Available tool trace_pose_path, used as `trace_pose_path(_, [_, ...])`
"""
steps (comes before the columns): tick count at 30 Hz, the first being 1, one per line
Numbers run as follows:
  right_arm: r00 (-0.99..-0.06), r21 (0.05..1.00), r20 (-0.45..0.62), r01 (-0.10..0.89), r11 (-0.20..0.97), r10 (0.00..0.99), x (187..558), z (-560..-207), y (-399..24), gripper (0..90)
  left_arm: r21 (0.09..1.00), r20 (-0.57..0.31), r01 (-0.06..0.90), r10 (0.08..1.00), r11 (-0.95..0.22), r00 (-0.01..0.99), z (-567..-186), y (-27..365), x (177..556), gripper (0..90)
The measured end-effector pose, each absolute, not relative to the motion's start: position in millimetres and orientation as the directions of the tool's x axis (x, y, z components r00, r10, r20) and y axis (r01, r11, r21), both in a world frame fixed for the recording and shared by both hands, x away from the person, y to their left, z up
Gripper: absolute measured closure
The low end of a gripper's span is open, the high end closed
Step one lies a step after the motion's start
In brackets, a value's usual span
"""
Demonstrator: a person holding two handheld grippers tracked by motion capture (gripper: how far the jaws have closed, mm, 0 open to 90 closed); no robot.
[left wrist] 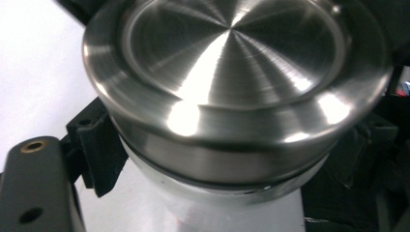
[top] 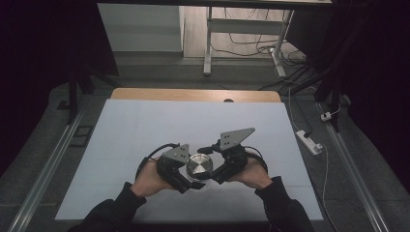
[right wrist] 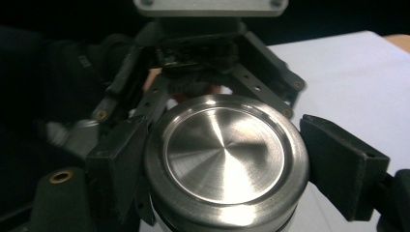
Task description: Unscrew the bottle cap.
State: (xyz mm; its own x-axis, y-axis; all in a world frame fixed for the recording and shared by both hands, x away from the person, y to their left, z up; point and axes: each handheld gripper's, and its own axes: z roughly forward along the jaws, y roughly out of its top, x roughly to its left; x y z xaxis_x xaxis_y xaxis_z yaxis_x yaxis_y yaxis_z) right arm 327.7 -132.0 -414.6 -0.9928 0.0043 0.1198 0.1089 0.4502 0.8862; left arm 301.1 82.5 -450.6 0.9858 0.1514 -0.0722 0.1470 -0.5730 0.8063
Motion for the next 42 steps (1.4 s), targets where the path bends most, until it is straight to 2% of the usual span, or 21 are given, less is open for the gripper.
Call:
trace_pose_path(3, [-0.992,0.888,0.127,0.107,0.447,-0.016,329.6,-416.7,-134.5,19.0,0.803,-0.070,0.159,0.174,-0.574,0.982,-451.3,81.3,301.2,15.5])
trace_pose_path(6, [-0.986,0.885,0.148,0.166,0.434,0.074,328.7,-415.8,-132.5,9.7,0.803,-0.071,0.196,0.236,-0.563,0.969,-451.5,83.7,303.8,15.5])
trace_pose_path(9, [-0.973,0.885,0.144,0.209,0.417,0.181,326.0,-409.4,-131.9,6.5,0.806,-0.085,0.254,0.320,-0.535,0.944,-452.0,87.6,306.7,15.5])
trace_pose_path(13, [-0.938,0.874,0.104,0.244,0.419,0.330,316.6,-406.3,-126.1,6.6,0.808,-0.086,0.298,0.399,-0.508,0.913,-452.0,90.9,308.6,15.6])
trace_pose_path(16, [-0.912,0.868,0.057,0.246,0.431,0.406,308.9,-409.8,-116.9,7.6,0.805,-0.081,0.304,0.414,-0.509,0.907,-452.1,90.7,308.4,15.5])
trace_pose_path(19, [-0.889,0.871,0.039,0.254,0.421,0.456,304.1,-414.6,-109.2,10.2,0.799,-0.072,0.308,0.426,-0.517,0.902,-452.9,87.0,306.8,15.5])
trace_pose_path(23, [-0.876,0.868,0.004,0.243,0.433,0.482,300.4,-419.2,-105.2,18.1,0.800,-0.073,0.304,0.418,-0.517,0.905,-452.8,84.0,304.6,15.6])
trace_pose_path(28, [-0.904,0.863,0.005,0.220,0.455,0.428,301.9,-416.0,-108.1,18.3,0.804,-0.068,0.264,0.359,-0.533,0.931,-451.0,85.9,304.5,15.5])
trace_pose_path(29, [-0.928,0.865,0.014,0.198,0.461,0.372,303.8,-413.8,-111.9,18.4,0.809,-0.078,0.243,0.312,-0.534,0.947,-449.5,87.7,304.8,15.5])
trace_pose_path(31, [-0.955,0.870,0.041,0.179,0.459,0.294,309.0,-412.1,-117.3,18.5,0.813,-0.086,0.238,0.294,-0.531,0.952,-448.9,88.0,304.3,15.6])
trace_pose_path(33, [-0.977,0.877,0.064,0.152,0.456,0.203,315.1,-411.7,-123.0,18.4,0.821,-0.101,0.217,0.240,-0.528,0.966,-447.4,86.7,303.0,15.5])
trace_pose_path(37, [-0.994,0.888,0.099,0.107,0.448,0.041,322.4,-412.8,-131.5,18.4,0.824,-0.104,0.186,0.181,-0.535,0.978,-446.9,84.0,300.7,15.5])
trace_pose_path(38, [-0.995,0.889,0.100,0.090,0.448,0.003,323.6,-413.2,-133.1,18.4,0.824,-0.102,0.163,0.142,-0.542,0.985,-446.7,81.4,298.6,15.5])
trace_pose_path(40, [-0.991,0.892,0.120,0.080,0.444,-0.062,325.1,-414.4,-135.8,18.5,0.822,-0.097,0.145,0.116,-0.551,0.989,-446.8,78.2,296.3,15.5])
trace_pose_path(42, [-0.986,0.887,0.142,0.089,0.454,-0.083,326.5,-415.2,-137.5,18.2,0.821,-0.093,0.141,0.114,-0.554,0.989,-446.9,77.0,295.5,15.5])
